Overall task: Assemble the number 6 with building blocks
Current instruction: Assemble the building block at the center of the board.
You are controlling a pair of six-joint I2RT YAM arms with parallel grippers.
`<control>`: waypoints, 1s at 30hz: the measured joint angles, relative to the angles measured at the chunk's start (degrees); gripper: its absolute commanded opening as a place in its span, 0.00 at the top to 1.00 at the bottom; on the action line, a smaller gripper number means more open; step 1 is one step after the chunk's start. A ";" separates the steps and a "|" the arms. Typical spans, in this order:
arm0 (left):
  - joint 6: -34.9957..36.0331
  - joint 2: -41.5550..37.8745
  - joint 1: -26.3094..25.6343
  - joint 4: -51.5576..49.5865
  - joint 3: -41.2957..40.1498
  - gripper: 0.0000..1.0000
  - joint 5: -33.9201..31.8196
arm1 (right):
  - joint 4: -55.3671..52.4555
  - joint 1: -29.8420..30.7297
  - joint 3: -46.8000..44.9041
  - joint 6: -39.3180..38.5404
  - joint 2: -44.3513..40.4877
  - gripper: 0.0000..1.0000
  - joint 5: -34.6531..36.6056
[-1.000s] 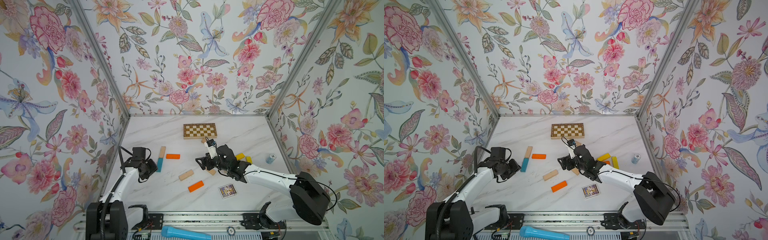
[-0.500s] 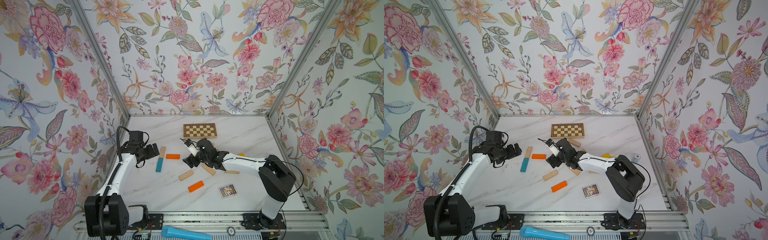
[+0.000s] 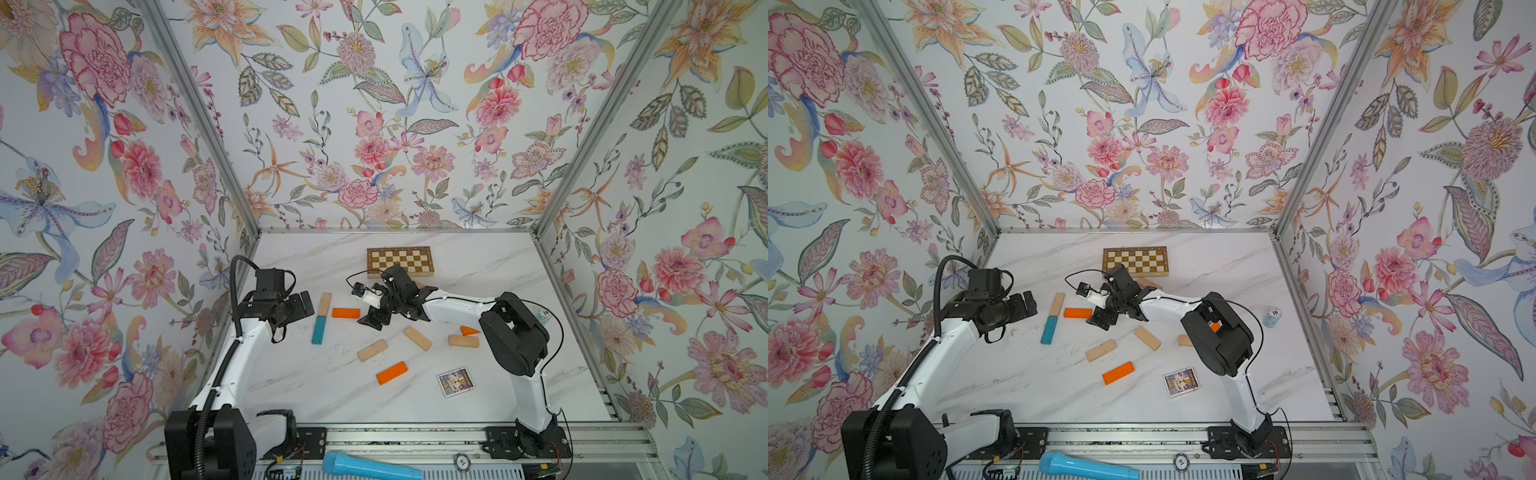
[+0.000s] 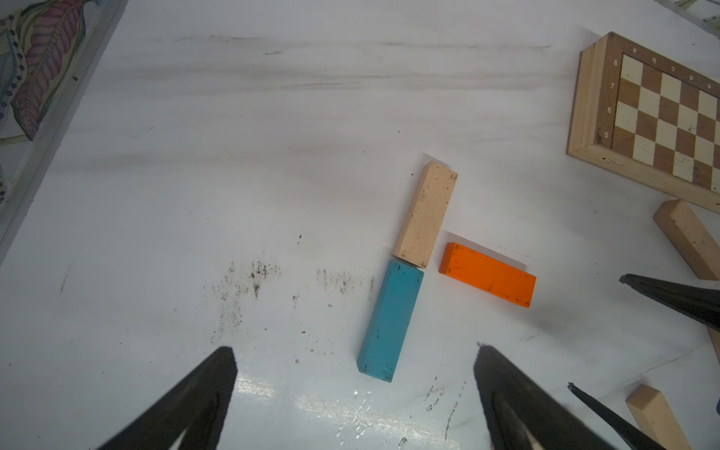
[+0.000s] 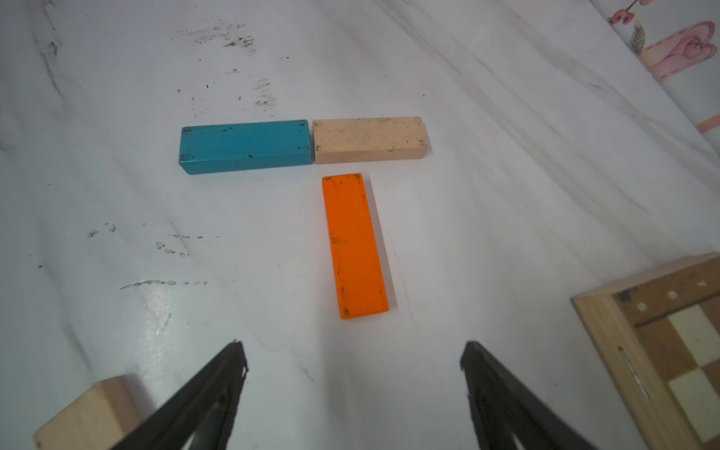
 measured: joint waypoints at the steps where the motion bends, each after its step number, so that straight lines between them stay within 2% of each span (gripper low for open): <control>1: 0.00 0.00 0.00 0.11 0.00 0.01 -0.04 | -0.74 -0.15 1.25 -0.81 0.90 0.12 -0.44; 9: -0.02 1.36 0.00 0.35 0.00 0.01 -0.81 | -6.16 -0.83 8.31 -4.96 7.87 0.16 -3.37; 22: -0.04 2.64 0.00 0.35 0.00 0.02 -1.16 | -8.81 -0.46 12.74 -5.33 11.23 0.21 -3.63; 27: -0.02 2.64 0.00 0.35 0.00 0.02 -1.14 | -11.61 0.04 15.19 -5.70 12.98 0.30 -3.19; 30: -0.02 2.62 0.00 0.35 0.00 0.02 -1.14 | -13.68 0.22 17.81 -5.99 14.23 0.39 -2.95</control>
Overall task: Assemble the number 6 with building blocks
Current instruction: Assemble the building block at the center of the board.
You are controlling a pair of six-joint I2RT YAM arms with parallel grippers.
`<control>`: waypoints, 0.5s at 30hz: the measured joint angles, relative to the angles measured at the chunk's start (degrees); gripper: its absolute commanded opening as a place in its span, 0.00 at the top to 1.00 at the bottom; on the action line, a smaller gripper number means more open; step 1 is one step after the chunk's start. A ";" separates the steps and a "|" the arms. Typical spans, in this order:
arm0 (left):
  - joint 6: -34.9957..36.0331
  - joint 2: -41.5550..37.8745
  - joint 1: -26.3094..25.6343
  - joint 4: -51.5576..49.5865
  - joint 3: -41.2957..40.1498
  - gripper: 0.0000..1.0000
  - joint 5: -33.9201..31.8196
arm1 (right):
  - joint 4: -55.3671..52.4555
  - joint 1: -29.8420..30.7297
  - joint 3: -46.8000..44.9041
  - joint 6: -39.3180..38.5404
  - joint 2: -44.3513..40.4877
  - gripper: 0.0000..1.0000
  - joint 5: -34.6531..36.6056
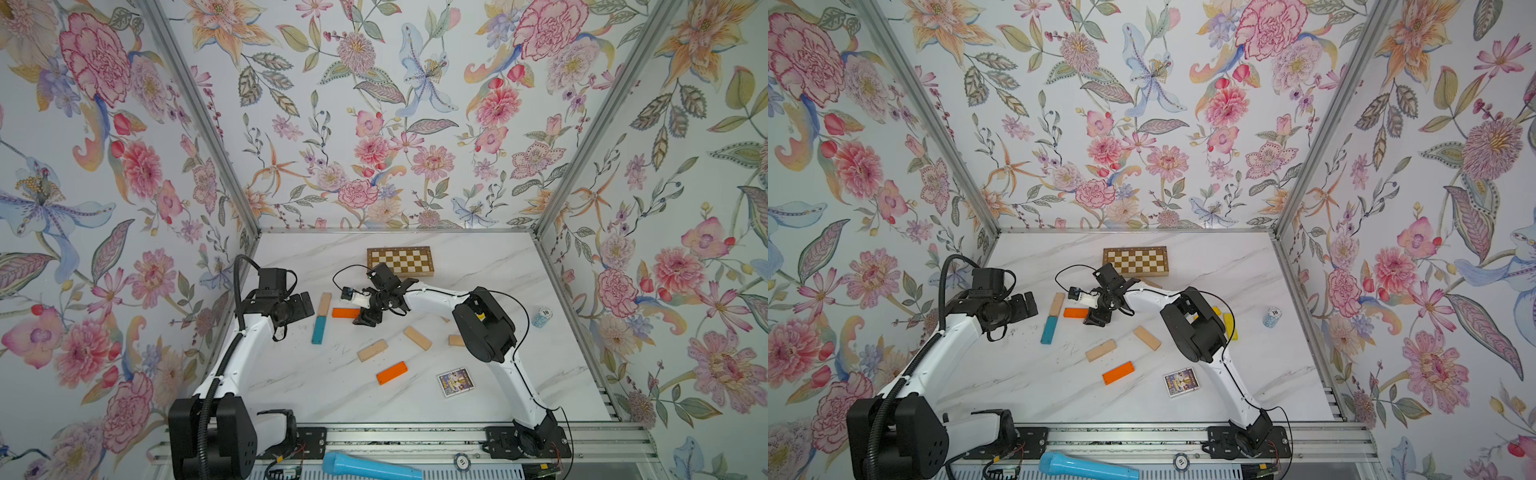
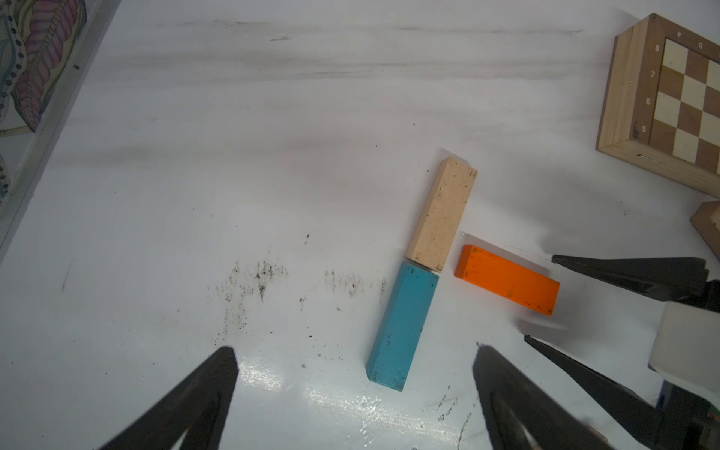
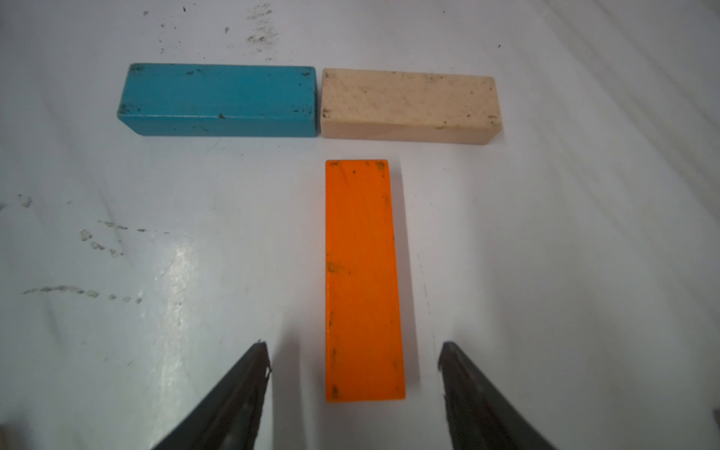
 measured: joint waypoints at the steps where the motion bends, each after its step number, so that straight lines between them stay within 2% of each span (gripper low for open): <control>1: -0.02 0.02 0.00 0.00 0.00 0.02 0.00 | -0.46 0.02 0.79 -0.11 0.42 0.41 0.20; 5: 0.00 0.00 0.00 0.00 0.00 0.02 0.00 | -2.10 0.15 2.40 -0.26 1.60 0.57 0.76; 9: -0.02 0.02 0.00 0.00 0.00 0.02 0.02 | -3.74 0.15 3.39 -0.52 1.84 0.67 1.27; 15: -0.02 0.02 0.00 0.00 0.00 0.02 0.02 | -5.60 0.15 4.96 -0.83 2.34 0.72 1.99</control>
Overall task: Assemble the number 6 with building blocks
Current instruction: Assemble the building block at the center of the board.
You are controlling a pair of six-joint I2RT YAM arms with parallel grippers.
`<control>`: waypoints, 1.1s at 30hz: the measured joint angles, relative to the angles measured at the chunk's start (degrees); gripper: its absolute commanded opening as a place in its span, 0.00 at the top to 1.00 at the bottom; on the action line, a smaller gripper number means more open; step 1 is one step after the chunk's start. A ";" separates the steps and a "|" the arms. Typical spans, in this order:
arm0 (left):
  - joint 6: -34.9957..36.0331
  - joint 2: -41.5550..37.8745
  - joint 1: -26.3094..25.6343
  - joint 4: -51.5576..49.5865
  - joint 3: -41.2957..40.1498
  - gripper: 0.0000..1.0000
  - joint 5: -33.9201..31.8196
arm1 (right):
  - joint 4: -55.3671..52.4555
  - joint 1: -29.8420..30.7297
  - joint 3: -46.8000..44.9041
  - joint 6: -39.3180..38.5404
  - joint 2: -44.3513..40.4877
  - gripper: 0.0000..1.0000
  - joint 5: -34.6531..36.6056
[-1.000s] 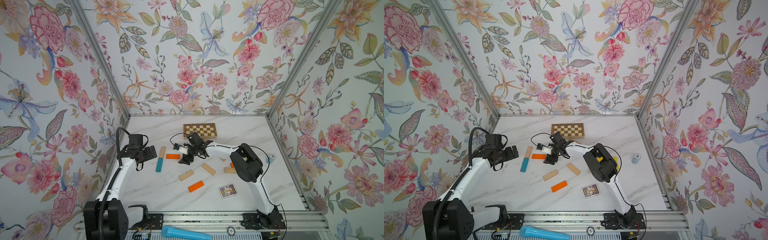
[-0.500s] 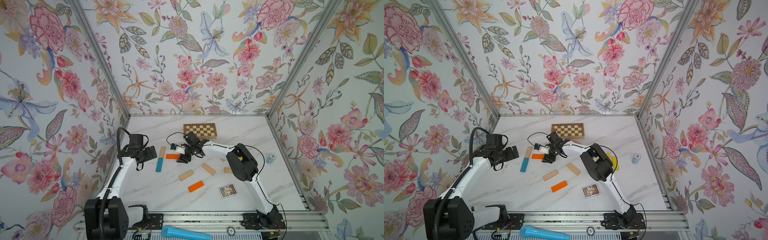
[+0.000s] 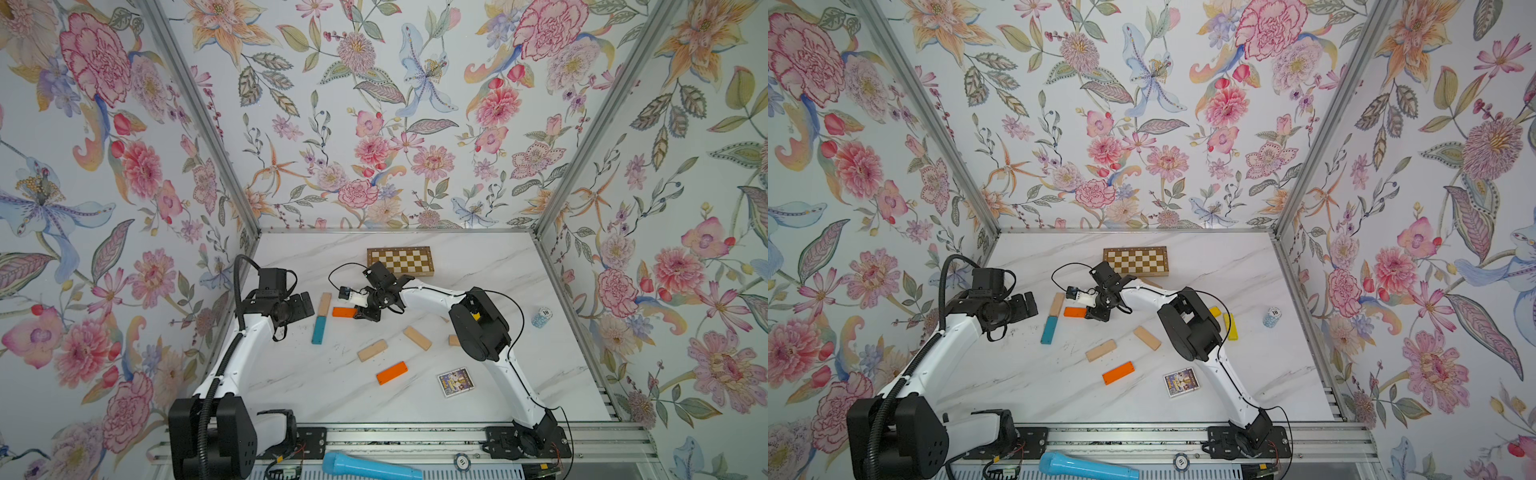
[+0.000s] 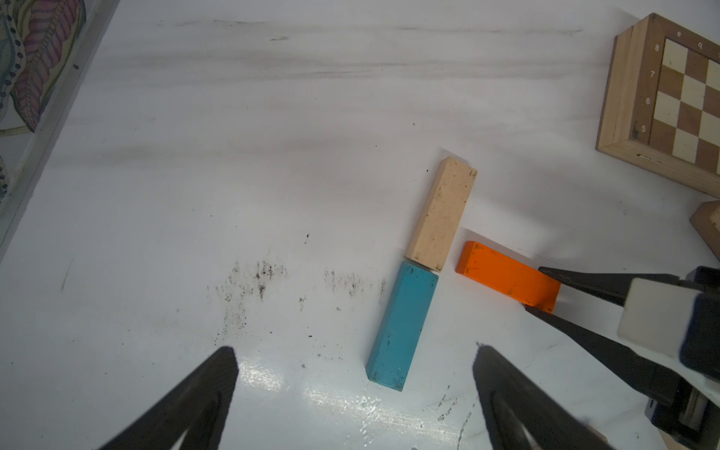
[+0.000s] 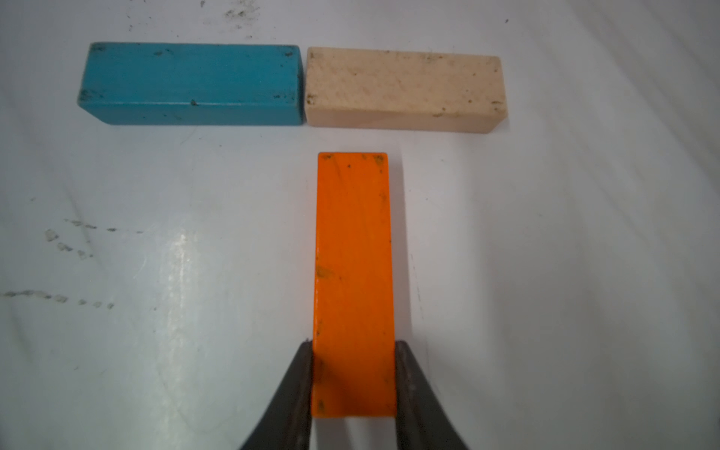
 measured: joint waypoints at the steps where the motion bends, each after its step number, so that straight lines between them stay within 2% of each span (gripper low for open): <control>1: 0.02 0.00 0.00 0.00 0.00 0.02 0.00 | -0.09 0.00 0.22 0.00 0.04 0.72 0.13; 13: 0.00 0.42 0.00 0.02 0.00 0.02 0.02 | -1.84 -0.74 4.61 -0.83 2.58 0.75 -0.15; 33: 0.02 2.03 0.00 0.17 0.00 0.02 0.22 | -8.35 -1.64 15.80 -1.22 8.35 0.73 -1.03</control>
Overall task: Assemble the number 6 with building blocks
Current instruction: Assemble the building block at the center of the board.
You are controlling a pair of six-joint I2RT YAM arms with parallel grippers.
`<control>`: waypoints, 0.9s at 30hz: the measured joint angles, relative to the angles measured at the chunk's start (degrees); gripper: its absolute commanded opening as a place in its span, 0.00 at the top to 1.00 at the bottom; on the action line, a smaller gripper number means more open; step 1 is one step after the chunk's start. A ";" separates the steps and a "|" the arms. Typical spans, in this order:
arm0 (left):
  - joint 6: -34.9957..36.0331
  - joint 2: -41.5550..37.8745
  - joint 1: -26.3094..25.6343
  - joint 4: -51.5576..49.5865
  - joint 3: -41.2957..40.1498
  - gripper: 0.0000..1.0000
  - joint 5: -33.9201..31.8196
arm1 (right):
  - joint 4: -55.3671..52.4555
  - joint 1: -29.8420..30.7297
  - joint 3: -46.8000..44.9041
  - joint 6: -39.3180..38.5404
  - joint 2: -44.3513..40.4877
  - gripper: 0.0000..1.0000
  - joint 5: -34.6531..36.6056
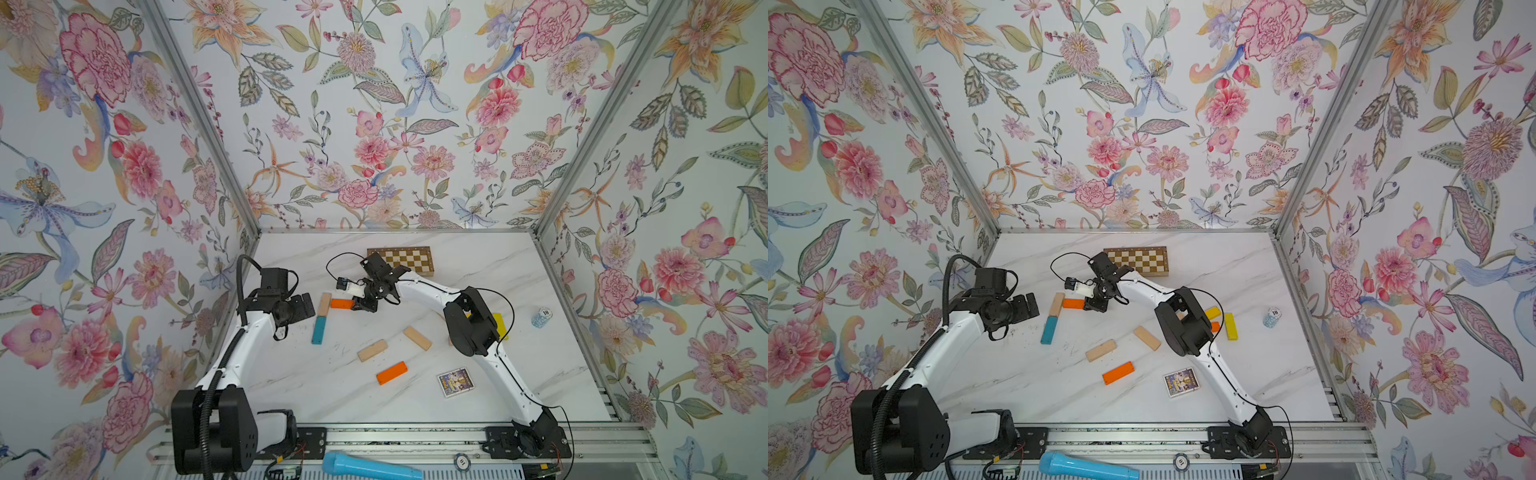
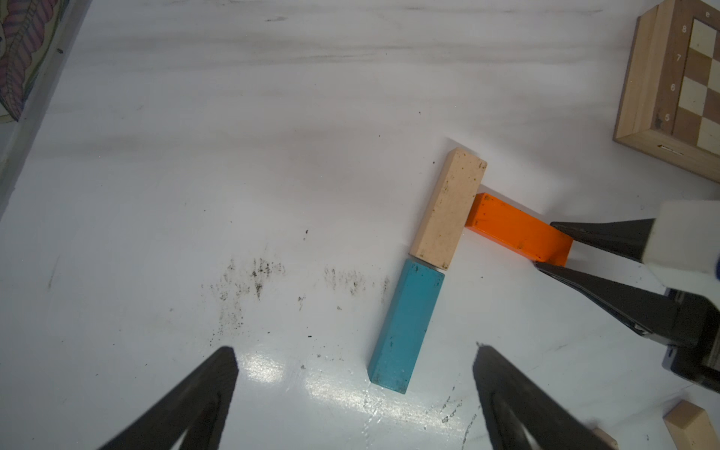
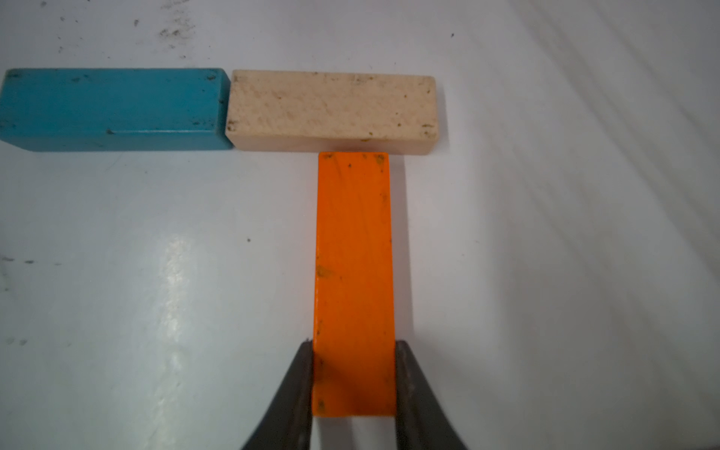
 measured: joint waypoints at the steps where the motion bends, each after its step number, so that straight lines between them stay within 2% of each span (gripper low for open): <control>1: 0.00 0.07 0.00 0.00 0.00 0.01 -0.02 | -0.17 0.00 0.04 -0.02 0.00 0.72 0.00; 7: 0.00 0.46 0.00 0.00 0.00 0.01 0.00 | -0.81 -0.09 0.31 0.00 0.02 0.68 0.24; 22: -0.02 0.48 0.00 0.00 0.00 0.01 0.00 | -1.18 -0.74 1.14 0.42 0.42 0.66 0.46; 25: -0.02 0.48 0.00 0.00 0.00 0.01 0.02 | -1.49 -0.74 1.53 0.57 0.57 0.60 0.79; 27: 0.00 0.48 0.00 0.00 0.00 0.01 0.04 | -1.49 -0.72 1.57 0.85 0.59 0.49 1.11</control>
